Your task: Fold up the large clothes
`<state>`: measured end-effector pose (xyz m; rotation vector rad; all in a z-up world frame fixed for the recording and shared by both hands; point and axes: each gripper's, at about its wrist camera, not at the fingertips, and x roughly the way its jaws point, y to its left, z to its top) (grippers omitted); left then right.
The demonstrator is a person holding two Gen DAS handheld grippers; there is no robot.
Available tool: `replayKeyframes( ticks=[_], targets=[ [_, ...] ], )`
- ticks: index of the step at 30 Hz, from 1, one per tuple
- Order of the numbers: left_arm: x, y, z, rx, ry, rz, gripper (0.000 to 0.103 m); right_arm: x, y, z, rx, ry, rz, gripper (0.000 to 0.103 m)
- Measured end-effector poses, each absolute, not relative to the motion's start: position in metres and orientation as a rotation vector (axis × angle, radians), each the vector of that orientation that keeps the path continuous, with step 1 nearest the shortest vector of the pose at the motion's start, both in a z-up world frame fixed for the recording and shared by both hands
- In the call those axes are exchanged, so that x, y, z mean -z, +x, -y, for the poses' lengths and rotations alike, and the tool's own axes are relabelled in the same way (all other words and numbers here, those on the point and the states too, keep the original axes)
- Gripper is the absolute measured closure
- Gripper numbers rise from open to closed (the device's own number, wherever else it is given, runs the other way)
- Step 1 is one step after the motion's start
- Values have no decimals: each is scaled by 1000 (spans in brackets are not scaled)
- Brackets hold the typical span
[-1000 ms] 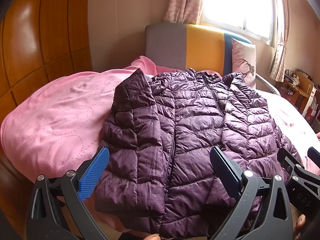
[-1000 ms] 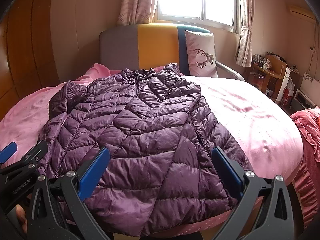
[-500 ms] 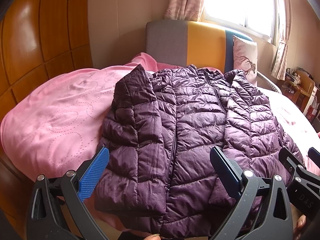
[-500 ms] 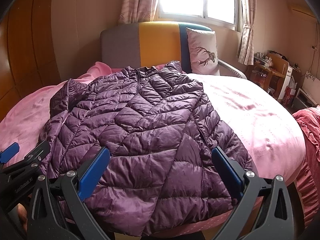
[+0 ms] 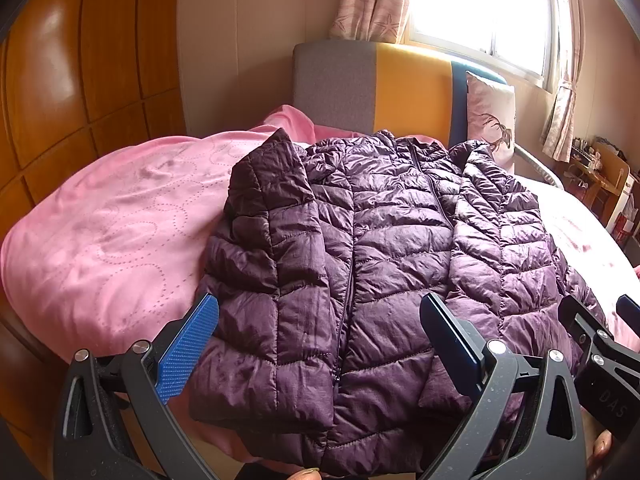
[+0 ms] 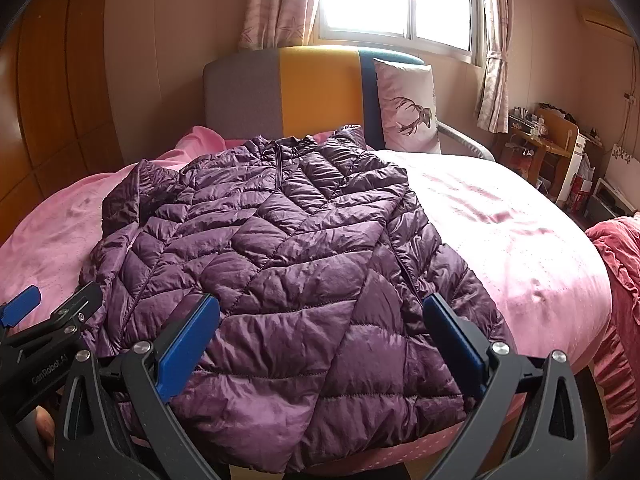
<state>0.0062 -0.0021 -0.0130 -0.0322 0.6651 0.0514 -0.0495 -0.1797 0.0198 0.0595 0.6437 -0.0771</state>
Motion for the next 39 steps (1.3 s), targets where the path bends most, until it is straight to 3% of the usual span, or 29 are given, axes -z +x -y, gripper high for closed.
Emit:
replayKeyframes(
  ticks=[12,22,23,24,25,26,27,29,30,33,39],
  targets=[
    [23,16,-4,-59,-34,-701,4,-22,-48,178,25,72,-631,2],
    [62,39,-26,-29,5,-841,4,-11,-22,143,-201,-41,-675,2],
    [67,41,-27,-25,6,-855,7,-3,-15,136,-220,-70,-710,2],
    [70,43,-28,-22,8,-867,19,5,-8,130,-235,-98,-747,2],
    [75,45,-31,-7,6,-891,23,15,-1,124,-249,-126,-789,9],
    [76,46,-33,7,-5,-895,27,25,5,119,-268,-153,-831,31],
    [75,46,-35,22,-20,-893,36,30,7,116,-291,-168,-851,40],
    [70,46,-38,67,-41,-883,49,27,7,119,-314,-168,-843,76],
    [68,46,-40,83,-55,-880,55,23,8,124,-320,-157,-842,82],
    [58,48,-56,126,-143,-872,72,4,12,153,-337,-83,-824,88],
    [37,65,-106,82,-224,-849,83,-41,24,253,-72,-36,-688,89]
  ],
)
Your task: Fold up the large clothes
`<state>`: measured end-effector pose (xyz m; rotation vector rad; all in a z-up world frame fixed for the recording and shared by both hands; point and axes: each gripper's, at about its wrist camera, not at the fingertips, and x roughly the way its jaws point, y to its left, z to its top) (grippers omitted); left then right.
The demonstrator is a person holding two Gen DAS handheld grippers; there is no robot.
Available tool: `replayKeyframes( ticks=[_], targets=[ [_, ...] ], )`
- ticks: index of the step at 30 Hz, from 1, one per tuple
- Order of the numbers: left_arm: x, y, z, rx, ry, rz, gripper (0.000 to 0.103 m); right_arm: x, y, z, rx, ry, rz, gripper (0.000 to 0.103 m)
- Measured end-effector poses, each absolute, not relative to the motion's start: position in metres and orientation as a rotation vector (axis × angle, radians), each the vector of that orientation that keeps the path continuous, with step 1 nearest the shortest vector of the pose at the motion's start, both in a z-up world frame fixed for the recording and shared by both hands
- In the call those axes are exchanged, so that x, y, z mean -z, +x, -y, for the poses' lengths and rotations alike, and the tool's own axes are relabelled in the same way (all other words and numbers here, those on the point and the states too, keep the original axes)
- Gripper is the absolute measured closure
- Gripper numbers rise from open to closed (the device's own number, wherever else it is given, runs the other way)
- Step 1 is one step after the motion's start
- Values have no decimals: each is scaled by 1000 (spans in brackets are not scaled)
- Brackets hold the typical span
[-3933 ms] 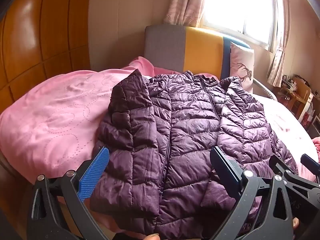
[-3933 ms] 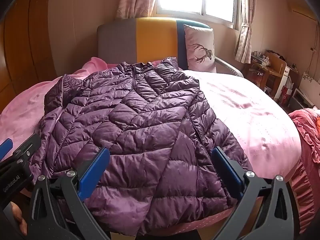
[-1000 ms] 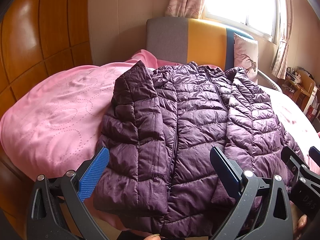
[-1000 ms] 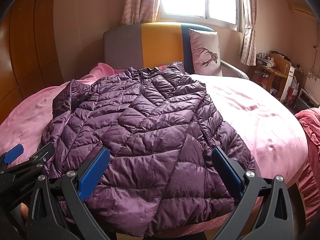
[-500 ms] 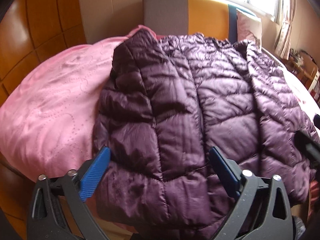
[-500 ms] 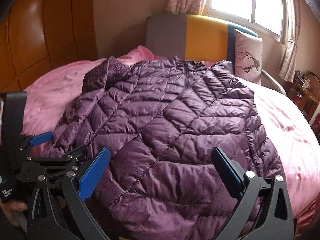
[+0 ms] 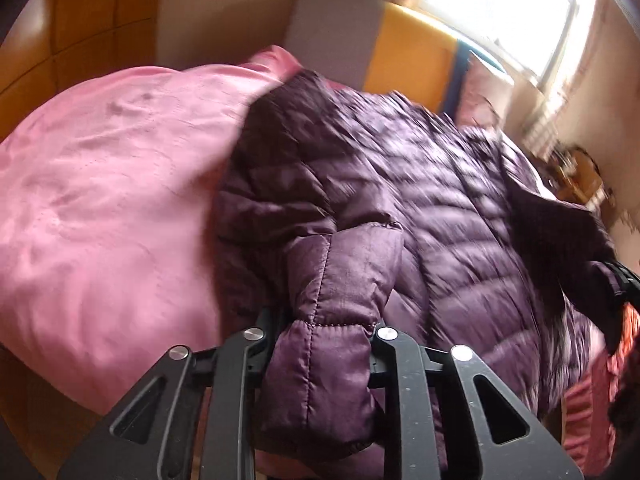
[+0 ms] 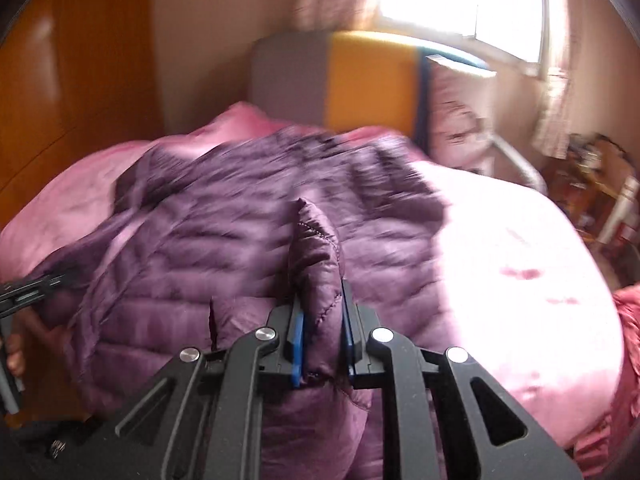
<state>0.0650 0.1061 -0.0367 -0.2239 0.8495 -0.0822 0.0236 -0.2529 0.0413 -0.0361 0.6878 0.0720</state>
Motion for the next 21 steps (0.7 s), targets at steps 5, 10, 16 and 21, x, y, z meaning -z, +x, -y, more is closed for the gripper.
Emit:
replayKeyframes(
  ticks=[5,10,16,21],
  targets=[
    [12,97,-164,-115,-250,-783,83,-66,47,358,231,41,-624,90],
    [-1,143,-229,-377,-258,-775,83,-62,83,475,499,196,-665,90],
    [-31,160,-264,-609,-173,-702,20,-43,118,557,667,303,-746,83],
    [-54,132,-267,-645,-178,-605,12,-54,117,554,760,235,-688,21]
  ],
)
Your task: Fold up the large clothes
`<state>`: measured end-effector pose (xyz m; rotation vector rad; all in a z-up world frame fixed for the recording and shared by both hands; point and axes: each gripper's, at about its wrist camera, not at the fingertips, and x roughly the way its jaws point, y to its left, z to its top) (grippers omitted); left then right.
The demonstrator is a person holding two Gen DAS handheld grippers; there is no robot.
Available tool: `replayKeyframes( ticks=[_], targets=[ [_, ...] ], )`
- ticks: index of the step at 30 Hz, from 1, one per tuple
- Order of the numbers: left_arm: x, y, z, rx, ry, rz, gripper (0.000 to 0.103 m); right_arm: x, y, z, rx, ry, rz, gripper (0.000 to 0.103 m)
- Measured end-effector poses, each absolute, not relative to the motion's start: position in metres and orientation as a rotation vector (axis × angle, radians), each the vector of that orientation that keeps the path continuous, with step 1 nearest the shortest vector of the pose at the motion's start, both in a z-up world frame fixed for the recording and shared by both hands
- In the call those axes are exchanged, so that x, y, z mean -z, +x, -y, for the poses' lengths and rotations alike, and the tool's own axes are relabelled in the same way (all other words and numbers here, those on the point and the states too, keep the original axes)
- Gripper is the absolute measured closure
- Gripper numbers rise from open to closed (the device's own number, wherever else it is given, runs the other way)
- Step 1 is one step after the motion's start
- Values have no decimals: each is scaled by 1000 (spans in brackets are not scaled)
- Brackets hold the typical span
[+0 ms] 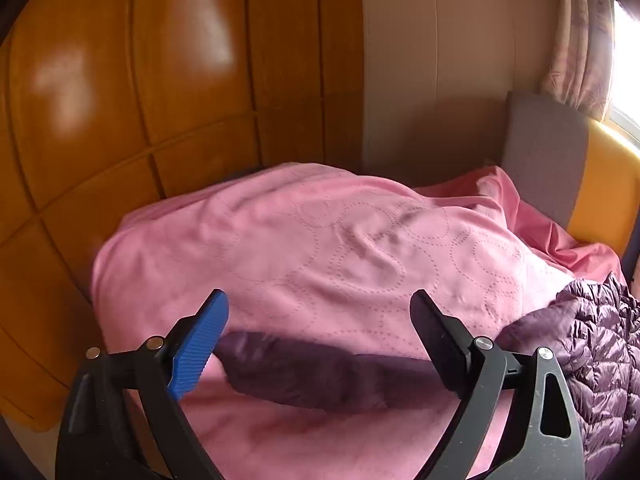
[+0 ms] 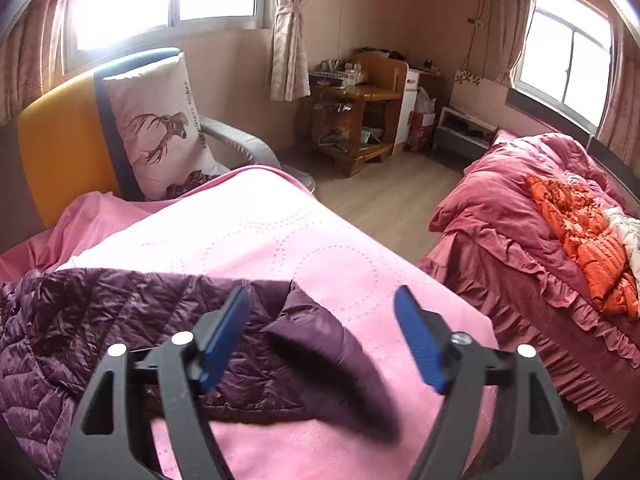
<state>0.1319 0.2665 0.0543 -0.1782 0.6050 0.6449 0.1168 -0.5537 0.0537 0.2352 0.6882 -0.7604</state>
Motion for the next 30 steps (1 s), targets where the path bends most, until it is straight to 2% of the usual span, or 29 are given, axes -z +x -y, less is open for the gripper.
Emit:
replayKeyframes(
  ticks=[3,8,10,12,14,15,16,17,18,19,20,22,27,30],
  targets=[
    [-51,113,-238,-420,-215,-606,12,-56,108,523,609,212,-692,15],
    [10,101,-157,54,-274,-830,12,-10,92,440,136,272,-875,12],
    [39,101,-128,195,-328,-928,12,11,85,406,-8,278,-961,16],
    [59,100,-107,299,-382,-1000,13,29,76,373,-122,277,-1036,27],
    [68,99,-94,332,-375,-1022,21,46,67,353,-185,283,-1082,41],
    [71,99,-87,325,-335,-1021,29,52,64,345,-207,289,-1101,47],
    [72,97,-83,316,-310,-1012,40,56,61,342,-219,289,-1112,61],
    [72,97,-81,311,-297,-1003,50,59,58,336,-220,277,-1108,69],
    [73,98,-82,315,-298,-1005,69,61,57,333,-221,270,-1102,73],
    [74,100,-86,331,-315,-1012,80,59,57,331,-228,276,-1101,85],
    [75,103,-88,338,-326,-1012,84,58,58,326,-246,290,-1101,91],
    [67,109,-95,320,-272,-982,91,55,66,314,-256,269,-1093,93],
    [52,128,-125,253,-293,-953,92,46,86,266,-334,244,-1047,94],
    [46,108,-119,285,-249,-944,94,46,72,255,-325,126,-1044,95]
  ],
)
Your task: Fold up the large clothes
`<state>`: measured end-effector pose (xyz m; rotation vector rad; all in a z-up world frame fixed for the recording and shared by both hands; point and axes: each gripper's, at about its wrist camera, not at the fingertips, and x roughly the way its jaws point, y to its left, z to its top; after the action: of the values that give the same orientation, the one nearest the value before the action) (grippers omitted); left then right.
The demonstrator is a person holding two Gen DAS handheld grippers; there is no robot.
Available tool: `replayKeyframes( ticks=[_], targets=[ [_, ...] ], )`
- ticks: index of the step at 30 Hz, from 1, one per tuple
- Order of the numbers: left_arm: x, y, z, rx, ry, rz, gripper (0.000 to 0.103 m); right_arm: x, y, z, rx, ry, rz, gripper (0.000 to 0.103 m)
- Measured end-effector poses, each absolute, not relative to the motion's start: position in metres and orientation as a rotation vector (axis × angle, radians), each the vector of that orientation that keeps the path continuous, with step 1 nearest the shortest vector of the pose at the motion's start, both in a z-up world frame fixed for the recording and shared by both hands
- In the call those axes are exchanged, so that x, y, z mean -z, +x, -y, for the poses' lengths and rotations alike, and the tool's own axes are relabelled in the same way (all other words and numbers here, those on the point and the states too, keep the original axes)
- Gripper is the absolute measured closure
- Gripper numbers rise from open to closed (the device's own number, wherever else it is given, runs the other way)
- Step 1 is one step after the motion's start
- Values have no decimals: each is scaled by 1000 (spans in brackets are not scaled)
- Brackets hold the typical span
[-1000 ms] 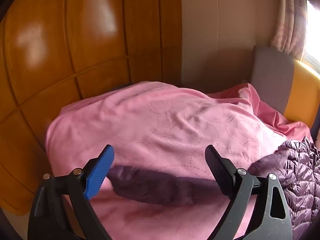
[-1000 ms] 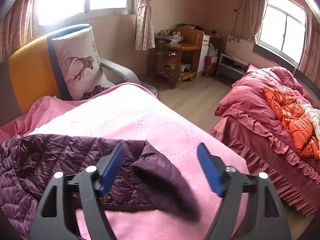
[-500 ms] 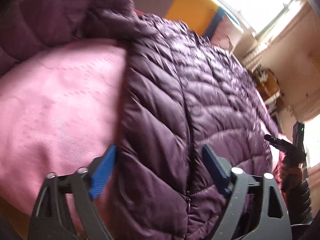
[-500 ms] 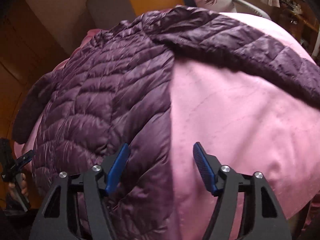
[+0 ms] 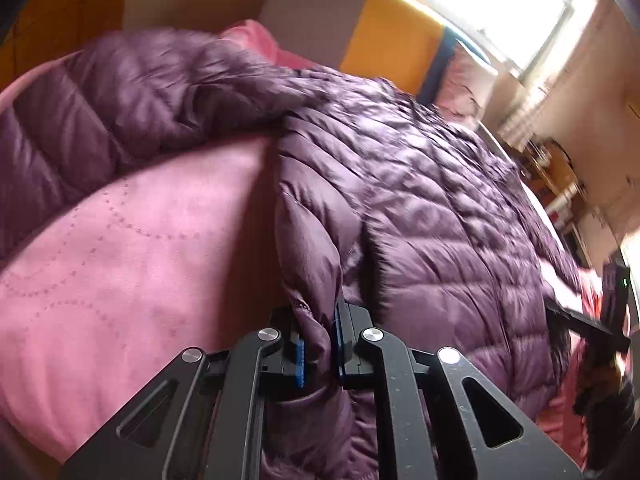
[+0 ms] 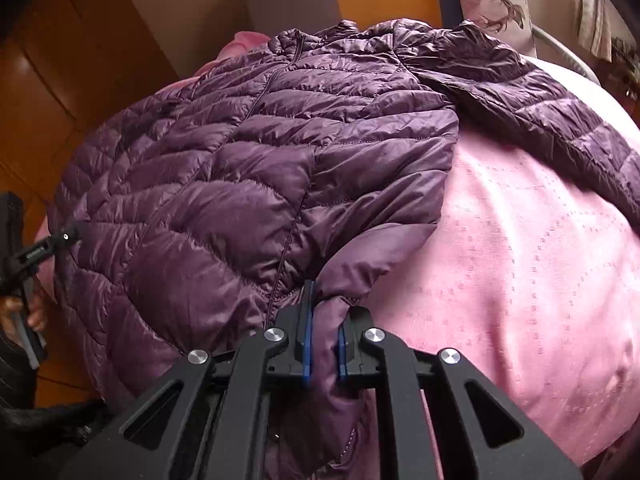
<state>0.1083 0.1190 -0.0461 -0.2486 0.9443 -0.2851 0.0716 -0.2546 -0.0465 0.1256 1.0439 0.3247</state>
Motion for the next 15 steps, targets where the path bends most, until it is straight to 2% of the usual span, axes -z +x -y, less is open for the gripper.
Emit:
replayKeyframes(
  ticks=[4,8,9,10,11,12,13,14,15],
  targets=[
    [71,64,-97,318,-185,-1009,95,53,52,303,-243,128,-1067,96],
    [74,41,-95,276,-226,-984,95,59,30,336,-238,205,-1077,90],
    [71,39,-98,260,-259,-976,90,59,27,335,-233,187,-1073,87],
    [69,39,-101,253,-282,-974,81,57,28,334,-219,170,-1066,80],
    [65,39,-107,255,-311,-971,74,54,29,332,-203,155,-1064,67],
    [62,43,-114,254,-329,-966,52,49,27,330,-177,137,-1053,60],
    [54,42,-126,227,-356,-942,31,42,26,326,-144,110,-1025,48],
    [46,40,-141,172,-378,-900,29,34,27,319,-118,74,-980,41],
    [40,38,-158,121,-402,-867,29,25,32,313,-103,48,-939,37]
  ],
)
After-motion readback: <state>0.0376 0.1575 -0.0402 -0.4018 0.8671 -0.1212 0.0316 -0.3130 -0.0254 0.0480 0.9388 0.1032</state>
